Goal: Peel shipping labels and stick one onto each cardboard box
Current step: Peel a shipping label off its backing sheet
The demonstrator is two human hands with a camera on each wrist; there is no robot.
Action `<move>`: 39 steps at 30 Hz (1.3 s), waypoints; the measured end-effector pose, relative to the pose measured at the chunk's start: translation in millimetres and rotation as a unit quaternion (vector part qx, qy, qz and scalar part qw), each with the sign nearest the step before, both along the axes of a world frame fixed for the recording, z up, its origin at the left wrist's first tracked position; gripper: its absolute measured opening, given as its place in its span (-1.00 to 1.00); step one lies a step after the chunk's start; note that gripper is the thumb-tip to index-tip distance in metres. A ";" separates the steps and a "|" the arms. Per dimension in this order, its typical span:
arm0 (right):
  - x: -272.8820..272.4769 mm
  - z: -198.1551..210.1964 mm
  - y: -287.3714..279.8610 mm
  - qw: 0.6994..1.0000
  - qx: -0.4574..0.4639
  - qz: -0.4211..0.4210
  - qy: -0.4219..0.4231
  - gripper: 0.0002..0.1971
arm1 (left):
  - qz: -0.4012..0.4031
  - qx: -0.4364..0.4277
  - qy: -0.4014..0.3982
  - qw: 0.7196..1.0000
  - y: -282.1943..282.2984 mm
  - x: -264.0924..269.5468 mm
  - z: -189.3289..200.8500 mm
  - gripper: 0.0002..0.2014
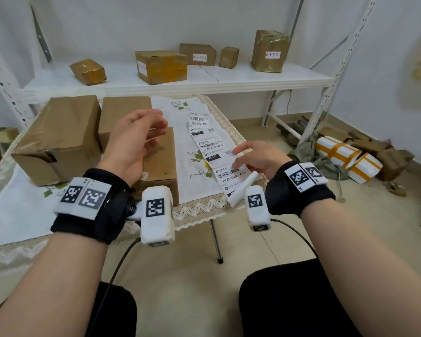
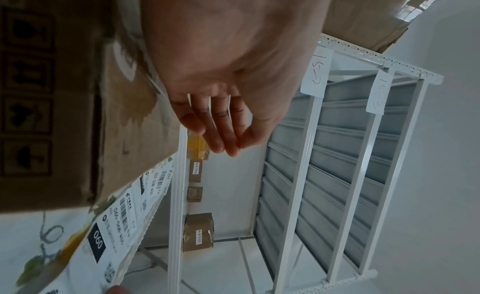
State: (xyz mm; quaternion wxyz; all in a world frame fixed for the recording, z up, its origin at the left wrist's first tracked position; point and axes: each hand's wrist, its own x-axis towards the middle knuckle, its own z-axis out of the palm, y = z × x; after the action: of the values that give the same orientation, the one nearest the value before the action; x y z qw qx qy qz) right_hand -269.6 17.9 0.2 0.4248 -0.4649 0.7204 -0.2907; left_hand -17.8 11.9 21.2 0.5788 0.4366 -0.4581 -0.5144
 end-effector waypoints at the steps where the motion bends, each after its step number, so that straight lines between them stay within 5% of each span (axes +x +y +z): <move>1: 1.5 0.1 0.1 1.000 0.001 0.000 -0.007 -0.58 | 0.005 -0.003 -0.002 1.000 0.1 0.7 0.2 -0.88; 9: 15.0 7.4 1.2 0.985 -0.122 0.011 -0.120 -0.45 | 0.007 -0.017 -0.027 0.999 5.3 9.6 2.7 -0.84; 15: 32.6 17.4 2.8 0.954 -0.187 -0.006 -0.234 -0.55 | -0.020 -0.036 -0.076 0.996 10.1 8.1 2.8 -0.85; 24: 57.5 18.6 4.4 0.946 -0.226 0.041 -0.228 -0.79 | -0.097 -0.060 -0.129 0.985 15.3 -4.3 2.6 -0.81; 39: 64.4 27.0 12.5 0.928 -0.253 0.068 -0.266 -0.87 | -0.066 -0.089 -0.122 0.986 11.1 -21.0 -6.5 -0.83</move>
State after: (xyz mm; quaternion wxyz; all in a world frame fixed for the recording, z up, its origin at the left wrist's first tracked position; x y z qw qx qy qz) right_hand -205.1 30.4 27.2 0.4879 -0.5103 0.4501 -0.5468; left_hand -38.8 23.0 14.8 0.5196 0.4120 -0.5970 -0.4516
